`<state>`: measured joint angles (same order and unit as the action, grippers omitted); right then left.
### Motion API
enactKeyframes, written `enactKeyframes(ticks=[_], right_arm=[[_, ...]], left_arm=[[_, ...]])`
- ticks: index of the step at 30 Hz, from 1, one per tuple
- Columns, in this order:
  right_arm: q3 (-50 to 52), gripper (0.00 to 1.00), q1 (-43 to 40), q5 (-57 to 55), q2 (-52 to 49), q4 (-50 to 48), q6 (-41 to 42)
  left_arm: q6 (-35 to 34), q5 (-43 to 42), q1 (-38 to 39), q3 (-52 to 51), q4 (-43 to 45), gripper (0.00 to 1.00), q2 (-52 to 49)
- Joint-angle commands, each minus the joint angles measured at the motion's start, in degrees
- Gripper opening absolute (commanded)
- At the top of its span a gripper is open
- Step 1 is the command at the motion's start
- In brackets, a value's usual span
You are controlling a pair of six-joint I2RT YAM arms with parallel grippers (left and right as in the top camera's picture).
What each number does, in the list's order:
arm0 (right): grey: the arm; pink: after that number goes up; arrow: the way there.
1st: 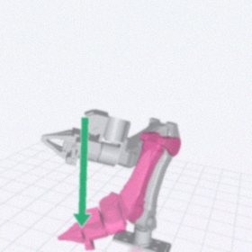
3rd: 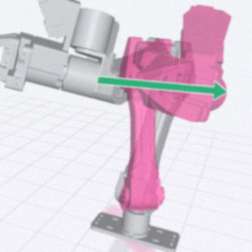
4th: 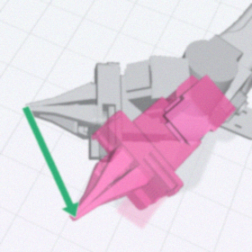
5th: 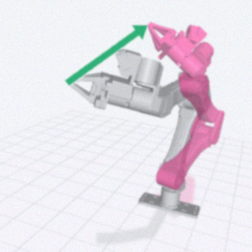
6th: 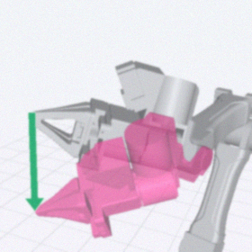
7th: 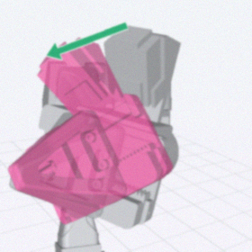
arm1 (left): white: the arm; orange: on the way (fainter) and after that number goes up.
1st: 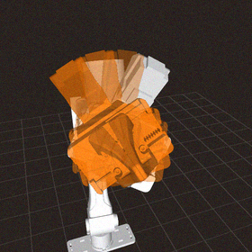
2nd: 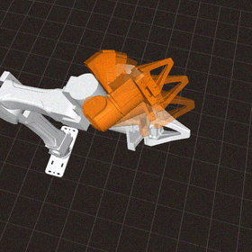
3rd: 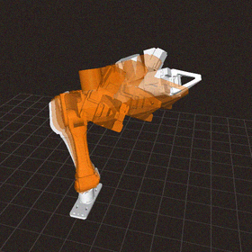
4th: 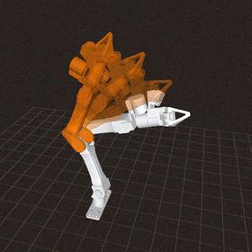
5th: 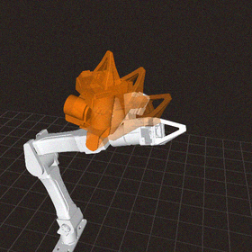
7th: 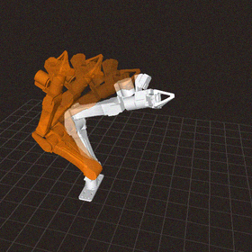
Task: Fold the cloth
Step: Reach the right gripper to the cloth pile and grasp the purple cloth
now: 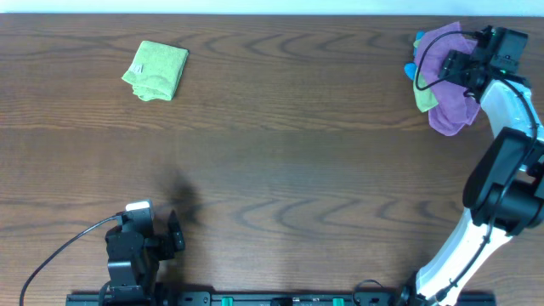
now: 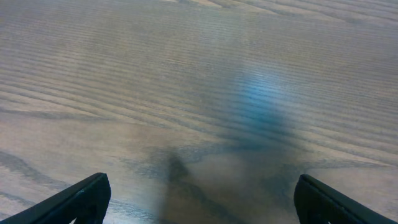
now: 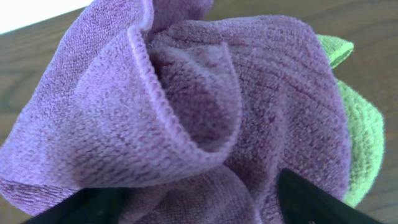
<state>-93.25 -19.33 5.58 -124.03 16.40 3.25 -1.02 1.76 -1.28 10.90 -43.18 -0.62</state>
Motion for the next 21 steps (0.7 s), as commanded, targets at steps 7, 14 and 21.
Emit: enactKeyframes(ticks=[7, 14, 21], right_arm=[[-1.1, 0.05, -0.1, 2.8, 0.0, -0.1, 0.1], [-1.1, 0.01, 0.0, 4.8, 5.7, 2.5, -0.8], [-1.1, 0.01, 1.9, 8.0, 14.6, 12.5, -8.5]], left_arm=[[1.0, 0.6, 0.3, -1.2, -0.9, 0.95, 0.4], [1.0, 0.6, 0.3, -1.2, -0.9, 0.95, 0.4], [1.1, 0.6, 0.3, -1.2, -0.9, 0.95, 0.4]])
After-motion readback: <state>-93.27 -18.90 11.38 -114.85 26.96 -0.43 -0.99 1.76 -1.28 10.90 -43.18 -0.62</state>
